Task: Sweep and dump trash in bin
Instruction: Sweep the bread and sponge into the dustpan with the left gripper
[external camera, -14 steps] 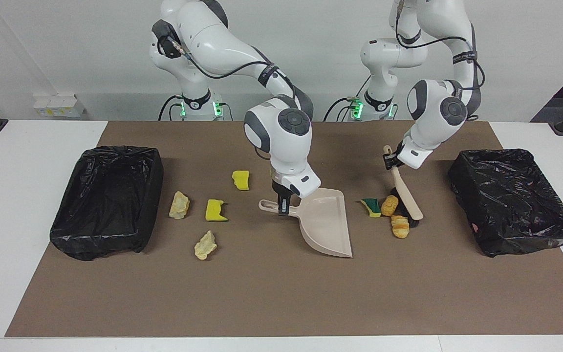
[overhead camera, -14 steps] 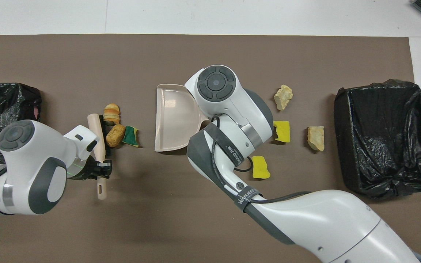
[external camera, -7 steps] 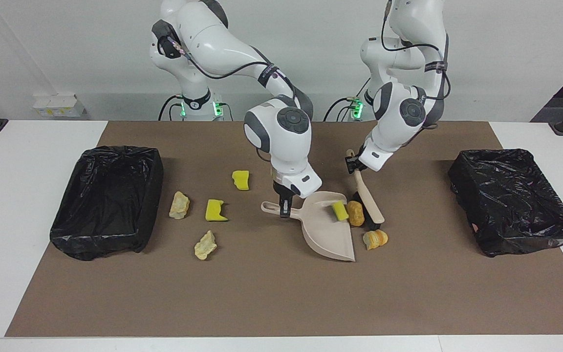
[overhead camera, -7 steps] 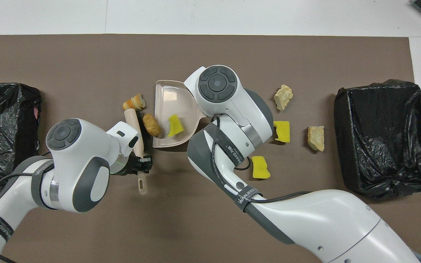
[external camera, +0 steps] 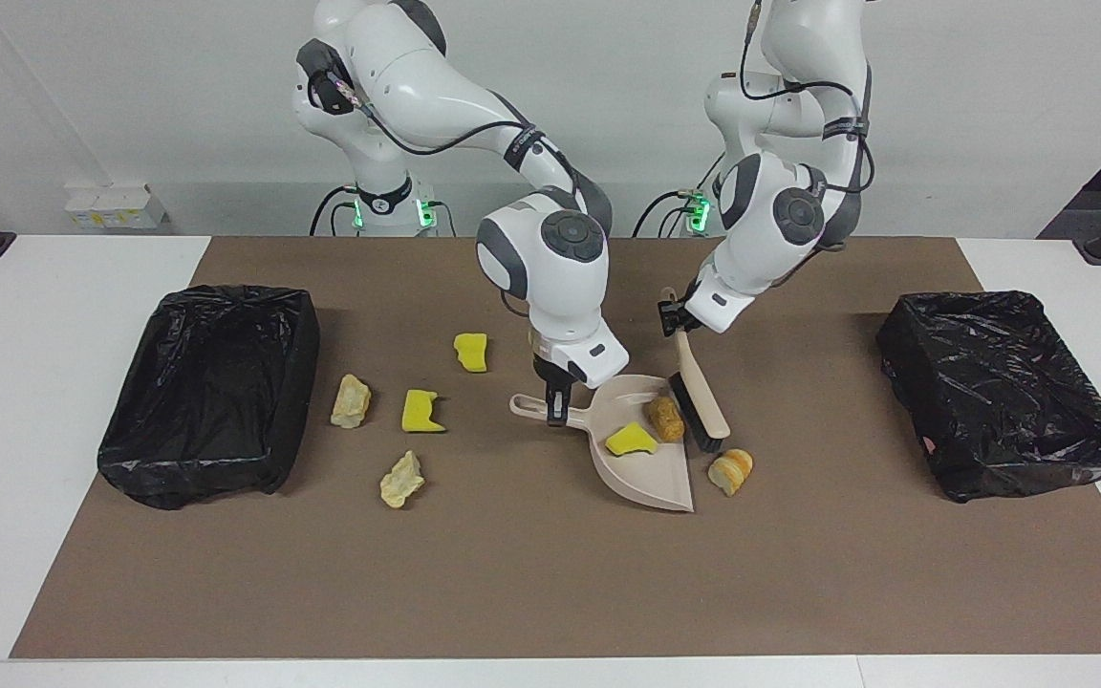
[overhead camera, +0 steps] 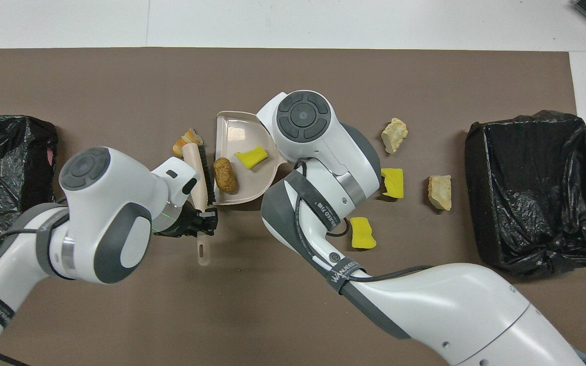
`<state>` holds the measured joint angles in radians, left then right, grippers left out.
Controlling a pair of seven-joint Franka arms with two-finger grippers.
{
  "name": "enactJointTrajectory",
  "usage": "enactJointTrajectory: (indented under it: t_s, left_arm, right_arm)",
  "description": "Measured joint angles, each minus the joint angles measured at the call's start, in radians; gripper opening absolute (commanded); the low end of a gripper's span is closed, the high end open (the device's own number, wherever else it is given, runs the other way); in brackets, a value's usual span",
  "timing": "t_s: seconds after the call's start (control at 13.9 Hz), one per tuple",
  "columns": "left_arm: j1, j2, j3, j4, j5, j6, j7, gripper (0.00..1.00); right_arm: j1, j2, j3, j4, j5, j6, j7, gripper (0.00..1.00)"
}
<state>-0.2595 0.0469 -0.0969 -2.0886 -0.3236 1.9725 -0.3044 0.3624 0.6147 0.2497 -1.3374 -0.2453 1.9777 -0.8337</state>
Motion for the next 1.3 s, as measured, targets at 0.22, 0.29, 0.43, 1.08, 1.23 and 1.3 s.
enactJointTrajectory:
  t_s: [0.22,0.29,0.43,1.08,1.23,1.3]
  left_arm:
    - [0.085,-0.012,0.009,0.066,0.071,-0.077,0.099,0.0]
    - [0.111,-0.004,0.01,0.066,0.106,-0.077,0.129,0.0]
    - [0.146,0.04,0.011,0.073,0.175,-0.073,0.164,0.0]
    - [0.03,0.157,-0.018,0.104,0.17,-0.027,0.176,0.0]
    - [0.002,0.157,-0.021,0.106,0.148,-0.029,0.173,0.0]
    - [-0.011,0.157,-0.024,0.108,0.142,-0.03,0.167,0.0]
  right_arm:
    - [-0.003,0.002,-0.001,0.0,0.013,0.0,0.0,0.0]
    - [-0.004,0.003,-0.002,-0.001,0.031,0.0,0.0,0.0]
    - [-0.005,0.007,-0.003,-0.009,0.058,0.0,0.011,0.0]
    - [-0.01,0.01,-0.002,-0.029,0.072,0.016,0.037,0.0]
    - [-0.01,0.01,-0.002,-0.029,0.072,0.017,0.037,0.0]
    - [-0.01,0.01,-0.002,-0.03,0.072,0.017,0.037,0.0]
